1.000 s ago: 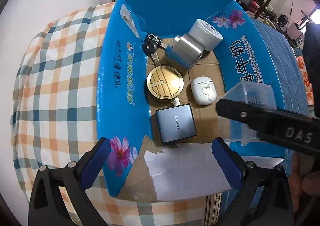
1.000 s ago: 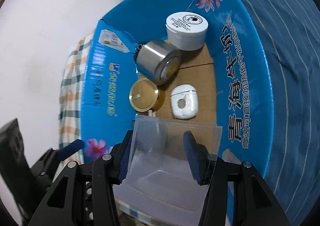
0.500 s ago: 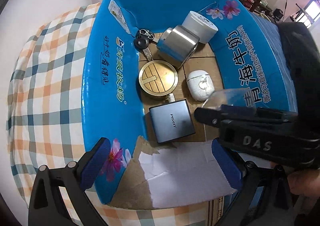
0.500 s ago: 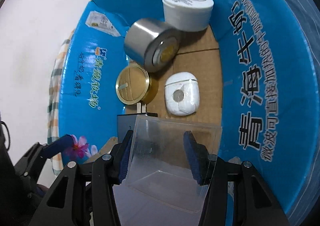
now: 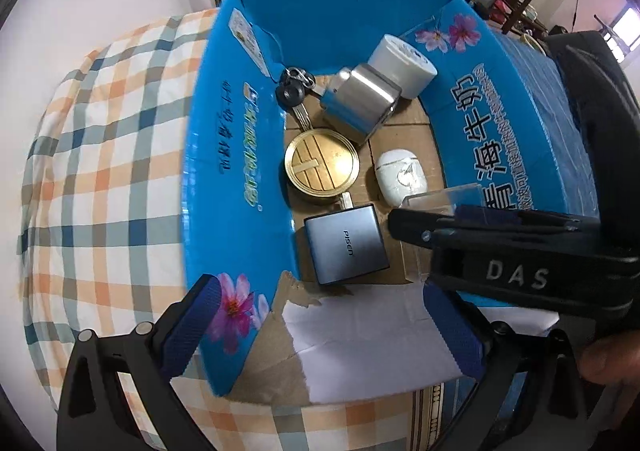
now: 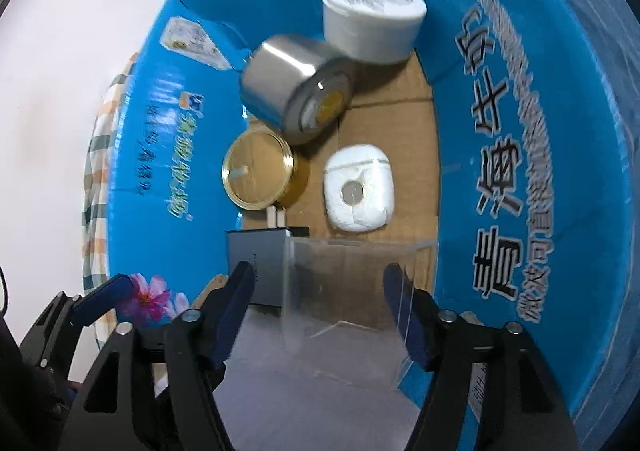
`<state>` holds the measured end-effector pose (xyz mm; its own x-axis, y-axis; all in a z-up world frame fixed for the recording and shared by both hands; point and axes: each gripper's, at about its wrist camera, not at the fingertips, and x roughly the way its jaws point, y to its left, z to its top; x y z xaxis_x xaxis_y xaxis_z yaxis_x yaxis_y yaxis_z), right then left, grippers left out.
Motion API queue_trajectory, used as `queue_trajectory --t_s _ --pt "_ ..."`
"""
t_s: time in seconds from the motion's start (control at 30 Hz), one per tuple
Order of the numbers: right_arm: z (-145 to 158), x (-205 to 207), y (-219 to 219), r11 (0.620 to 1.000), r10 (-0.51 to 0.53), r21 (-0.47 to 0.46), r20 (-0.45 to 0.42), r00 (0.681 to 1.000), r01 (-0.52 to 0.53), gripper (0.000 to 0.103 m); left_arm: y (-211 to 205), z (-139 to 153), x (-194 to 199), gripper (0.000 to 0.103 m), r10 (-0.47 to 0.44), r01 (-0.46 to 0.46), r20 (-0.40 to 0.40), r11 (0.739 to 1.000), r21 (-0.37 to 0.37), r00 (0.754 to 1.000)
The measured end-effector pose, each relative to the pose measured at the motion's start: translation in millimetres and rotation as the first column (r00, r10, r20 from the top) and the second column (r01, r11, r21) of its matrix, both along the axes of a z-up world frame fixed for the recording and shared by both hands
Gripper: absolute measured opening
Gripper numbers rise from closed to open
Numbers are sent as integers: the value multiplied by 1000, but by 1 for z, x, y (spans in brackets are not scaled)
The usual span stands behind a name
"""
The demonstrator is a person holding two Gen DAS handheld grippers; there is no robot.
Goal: Organize rigid objects
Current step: 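Lower the clear cube into the box and open the right tool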
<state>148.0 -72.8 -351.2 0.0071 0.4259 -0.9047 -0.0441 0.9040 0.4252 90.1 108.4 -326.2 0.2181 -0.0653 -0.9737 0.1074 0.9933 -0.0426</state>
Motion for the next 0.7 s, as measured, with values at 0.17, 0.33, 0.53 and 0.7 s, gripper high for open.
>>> queue_trajectory --t_s 0.17,0.33,0.53,0.7 --pt "23 4 0 1000 4 -22 29 1000 -3 77 10 21 -3 103 41 -41 35 999 3 999" --pt "54 -1 -3 998 32 -56 92 995 -27 86 16 36 -2 103 76 -77 58 997 9 995" --pt "98 -15 -18 993 42 -117 154 987 -24 98 16 55 -4 103 103 -106 82 994 28 991" --pt "126 -23 -38 983 52 -183 197 979 -15 99 7 71 -10 103 103 -108 102 993 47 989"
